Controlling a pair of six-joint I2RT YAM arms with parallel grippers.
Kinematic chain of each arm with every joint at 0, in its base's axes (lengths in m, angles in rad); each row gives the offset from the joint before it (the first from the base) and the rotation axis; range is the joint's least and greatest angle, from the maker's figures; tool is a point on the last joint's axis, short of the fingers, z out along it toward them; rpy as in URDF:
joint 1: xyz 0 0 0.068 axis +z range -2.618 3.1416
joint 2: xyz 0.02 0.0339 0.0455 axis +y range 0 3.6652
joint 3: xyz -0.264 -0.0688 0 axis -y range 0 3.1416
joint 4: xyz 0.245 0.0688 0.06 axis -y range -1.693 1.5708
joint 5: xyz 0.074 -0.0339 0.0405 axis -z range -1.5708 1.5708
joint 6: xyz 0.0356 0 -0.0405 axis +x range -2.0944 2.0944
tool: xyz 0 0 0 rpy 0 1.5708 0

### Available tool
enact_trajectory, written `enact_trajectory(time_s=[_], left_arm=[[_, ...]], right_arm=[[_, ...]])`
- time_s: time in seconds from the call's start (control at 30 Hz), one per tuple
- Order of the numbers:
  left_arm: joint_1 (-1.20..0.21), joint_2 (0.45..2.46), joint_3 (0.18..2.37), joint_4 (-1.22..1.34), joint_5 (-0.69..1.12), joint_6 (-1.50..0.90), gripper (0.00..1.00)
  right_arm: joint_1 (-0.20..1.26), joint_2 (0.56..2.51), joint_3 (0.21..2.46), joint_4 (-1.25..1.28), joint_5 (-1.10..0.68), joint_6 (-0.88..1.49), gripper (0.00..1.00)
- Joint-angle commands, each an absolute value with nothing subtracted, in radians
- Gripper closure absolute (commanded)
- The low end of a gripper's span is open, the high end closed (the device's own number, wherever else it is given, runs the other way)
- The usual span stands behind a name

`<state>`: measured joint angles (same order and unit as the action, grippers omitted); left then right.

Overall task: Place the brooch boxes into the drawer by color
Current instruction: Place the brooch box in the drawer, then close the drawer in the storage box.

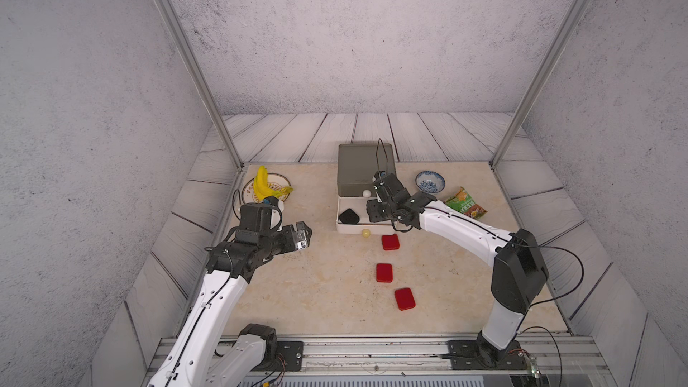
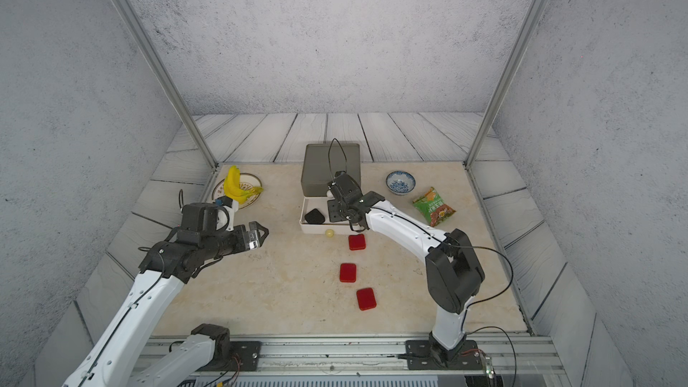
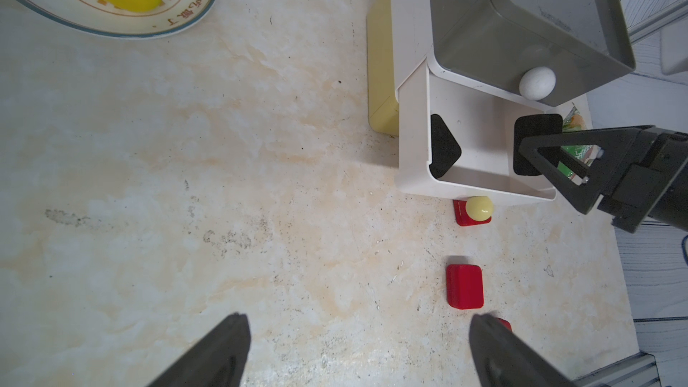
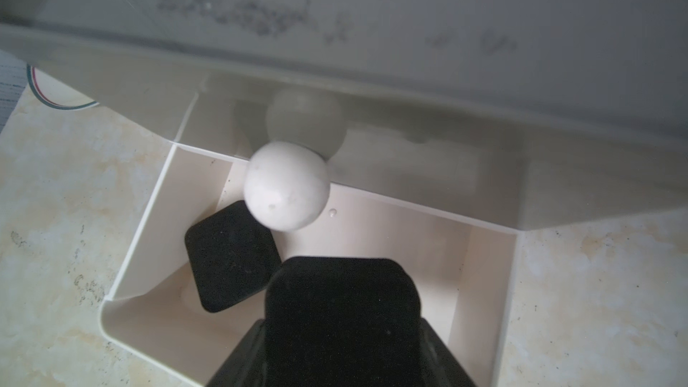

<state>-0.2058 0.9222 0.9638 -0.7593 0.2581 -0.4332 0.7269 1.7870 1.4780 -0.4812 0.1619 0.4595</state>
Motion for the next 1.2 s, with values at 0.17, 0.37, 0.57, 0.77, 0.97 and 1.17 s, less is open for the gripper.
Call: enact_trajectory(time_s=[0.17,0.37,0.57,0.77,0.97,1.17], left_arm=[[-0.207,0.919,0.956,-0.757,0.252,-0.422,0.02],[-0.207,0.919,0.958,-0.759,0.252,-0.419,0.02],[-0.207,0.922,0.965,-0.759,0.256,-0.419,0.02],[-0.207,0.913,0.971,-0.768,0.253,-0.42,0.02],[-0.207,0.911,0.983,-0.775,0.253,-0.422,0.02],[-0.207,0.911,0.993,-0.775,0.259,-0.429,0.02]], right_arm=[[0.723,1.833,1.51,-0.49,0.191,0.47,0.44],[0.723,1.826,1.517,-0.494,0.202,0.464,0.3],[0.723,1.79,1.525,-0.508,0.212,0.448,0.25],[0.733,1.7,1.496,-0.532,0.174,0.442,0.25],[0.768,1.556,1.363,-0.511,0.135,0.5,0.28],[0.801,1.443,1.17,-0.379,-0.006,0.69,0.43]])
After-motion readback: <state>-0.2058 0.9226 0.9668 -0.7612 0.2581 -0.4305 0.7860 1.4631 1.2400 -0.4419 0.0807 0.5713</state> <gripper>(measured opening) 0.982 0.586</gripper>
